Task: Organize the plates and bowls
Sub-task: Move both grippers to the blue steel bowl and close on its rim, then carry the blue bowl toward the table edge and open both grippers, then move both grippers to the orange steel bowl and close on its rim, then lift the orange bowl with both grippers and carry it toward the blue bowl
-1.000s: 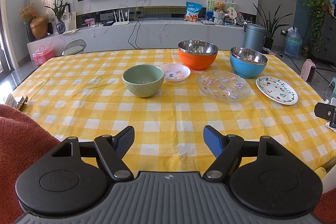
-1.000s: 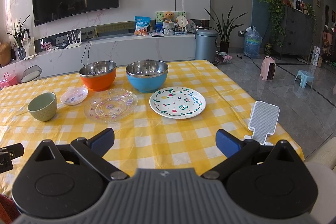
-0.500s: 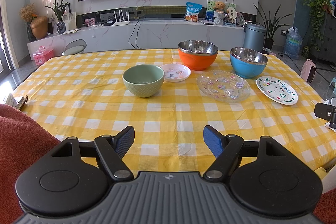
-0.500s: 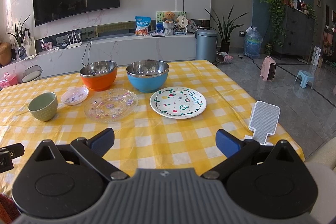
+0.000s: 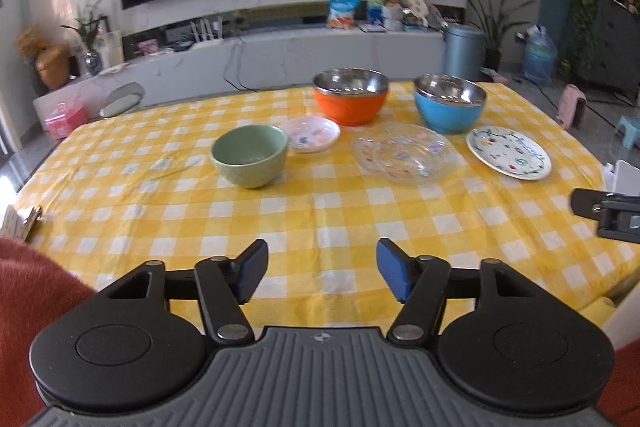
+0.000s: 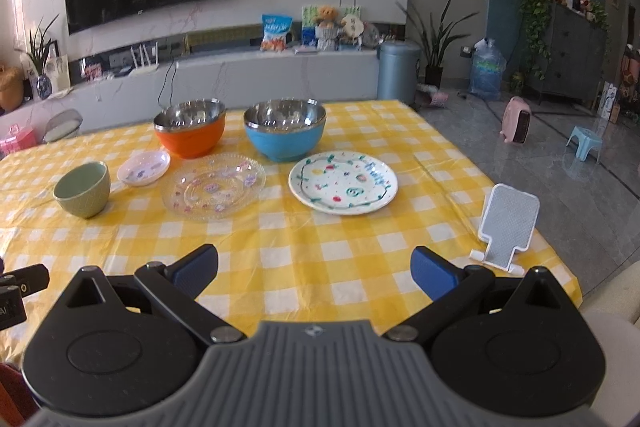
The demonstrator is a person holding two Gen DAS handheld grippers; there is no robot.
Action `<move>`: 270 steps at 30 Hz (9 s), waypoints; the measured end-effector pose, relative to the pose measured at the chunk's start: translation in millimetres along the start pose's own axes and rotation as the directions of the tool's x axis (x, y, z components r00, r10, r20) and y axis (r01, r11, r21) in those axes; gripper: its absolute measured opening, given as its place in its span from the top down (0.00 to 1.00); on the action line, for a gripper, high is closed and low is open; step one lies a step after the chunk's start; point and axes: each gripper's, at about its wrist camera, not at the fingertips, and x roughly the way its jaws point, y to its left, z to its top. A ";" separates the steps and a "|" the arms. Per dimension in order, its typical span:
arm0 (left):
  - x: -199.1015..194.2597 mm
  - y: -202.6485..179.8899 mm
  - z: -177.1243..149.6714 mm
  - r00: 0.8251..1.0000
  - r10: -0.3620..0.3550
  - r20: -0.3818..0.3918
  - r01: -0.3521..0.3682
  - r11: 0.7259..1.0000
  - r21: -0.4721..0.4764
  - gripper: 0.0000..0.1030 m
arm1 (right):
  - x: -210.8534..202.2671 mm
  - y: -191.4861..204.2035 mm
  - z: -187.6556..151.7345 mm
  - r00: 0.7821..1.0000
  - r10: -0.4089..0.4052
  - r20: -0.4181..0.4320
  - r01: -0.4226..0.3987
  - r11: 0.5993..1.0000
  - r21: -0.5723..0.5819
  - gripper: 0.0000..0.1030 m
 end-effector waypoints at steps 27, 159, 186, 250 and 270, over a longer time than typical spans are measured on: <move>165.3 -21.7 179.1 0.953 -0.298 -0.062 0.278 0.936 -0.215 0.52 | 176.6 -4.9 171.1 0.992 0.027 -0.125 -0.005 0.985 0.173 0.35; 71.6 84.9 125.4 0.974 -0.152 -0.170 0.080 0.924 -0.373 0.54 | 89.6 75.5 128.9 0.881 0.364 -0.302 -0.331 0.931 0.154 0.30; 243.7 55.6 212.8 0.972 -0.190 -0.141 0.151 0.956 -0.252 0.48 | 257.7 74.7 194.6 0.913 0.329 -0.241 -0.253 0.920 0.299 0.37; 178.3 34.7 206.2 0.968 -0.092 -0.235 0.008 0.942 -0.335 0.83 | 190.2 37.3 190.9 0.813 0.517 -0.267 -0.412 0.835 0.364 0.93; 74.0 77.8 163.5 0.972 -0.103 -0.210 0.000 0.898 -0.441 0.82 | 78.2 63.1 177.0 0.785 0.549 -0.286 -0.495 0.834 0.243 0.93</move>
